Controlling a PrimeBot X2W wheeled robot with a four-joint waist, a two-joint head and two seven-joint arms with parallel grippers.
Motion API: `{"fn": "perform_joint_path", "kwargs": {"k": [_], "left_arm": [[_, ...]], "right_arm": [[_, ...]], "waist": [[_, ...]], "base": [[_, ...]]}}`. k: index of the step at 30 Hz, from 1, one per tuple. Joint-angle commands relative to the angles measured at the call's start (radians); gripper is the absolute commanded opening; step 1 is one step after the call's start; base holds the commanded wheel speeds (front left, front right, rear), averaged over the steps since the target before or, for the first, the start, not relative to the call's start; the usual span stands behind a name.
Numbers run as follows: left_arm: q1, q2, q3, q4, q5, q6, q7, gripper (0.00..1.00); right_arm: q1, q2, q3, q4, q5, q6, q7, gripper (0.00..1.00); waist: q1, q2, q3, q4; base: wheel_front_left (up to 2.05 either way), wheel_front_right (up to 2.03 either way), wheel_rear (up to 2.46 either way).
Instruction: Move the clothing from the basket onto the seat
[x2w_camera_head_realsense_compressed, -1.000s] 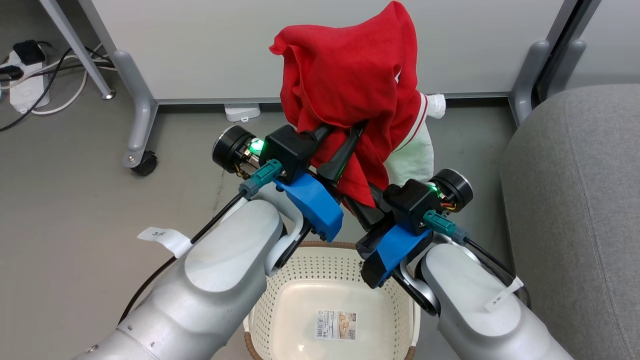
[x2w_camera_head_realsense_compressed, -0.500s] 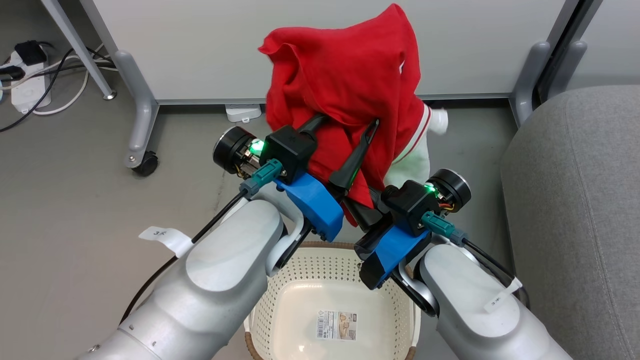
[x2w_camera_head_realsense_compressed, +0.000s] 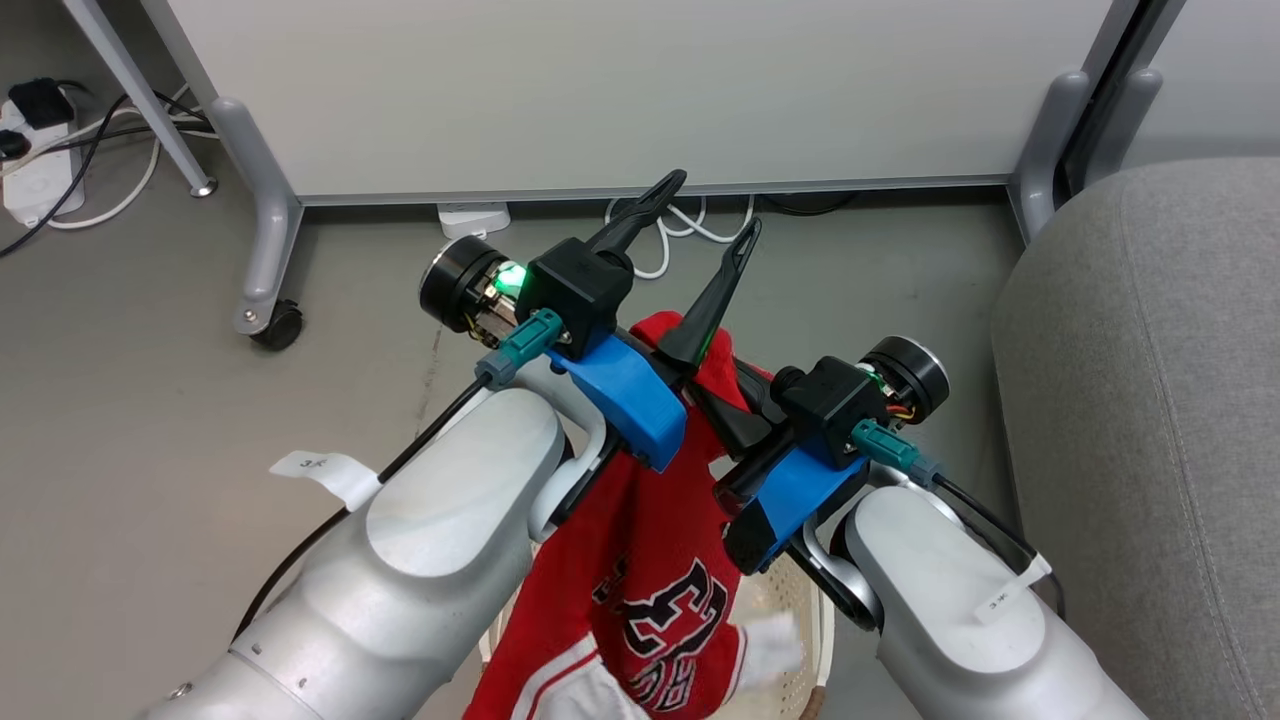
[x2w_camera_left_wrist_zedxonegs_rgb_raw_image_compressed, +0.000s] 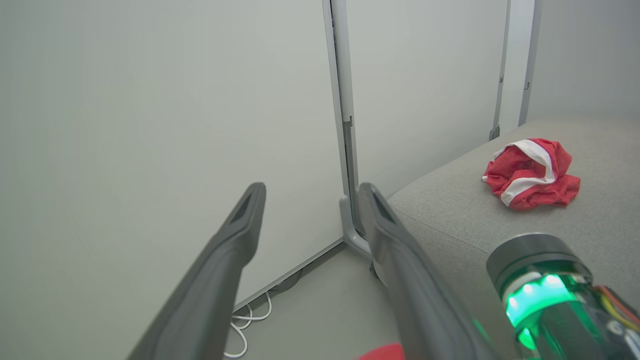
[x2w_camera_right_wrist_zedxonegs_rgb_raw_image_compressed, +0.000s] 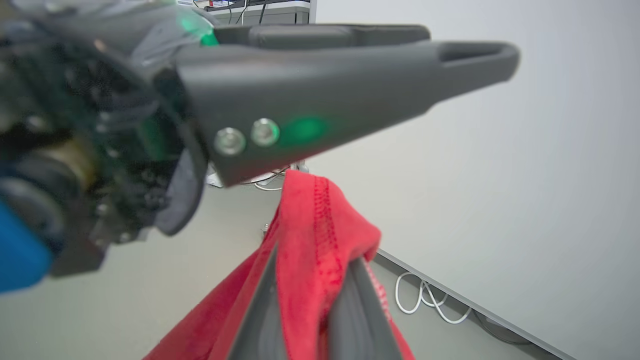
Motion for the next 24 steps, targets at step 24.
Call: {"fn": "perform_joint_path", "kwargs": {"k": [24], "left_arm": [[-0.017,0.042,-0.003,-0.058,0.039,0.016,-0.004,1.00]], "right_arm": [[0.058,-0.012,-0.196,-0.120,-0.066,0.001,-0.004,0.00]], "waist": [[0.0000,0.0000,0.094,-0.194]], "base": [[0.00,0.00,0.00]]}}
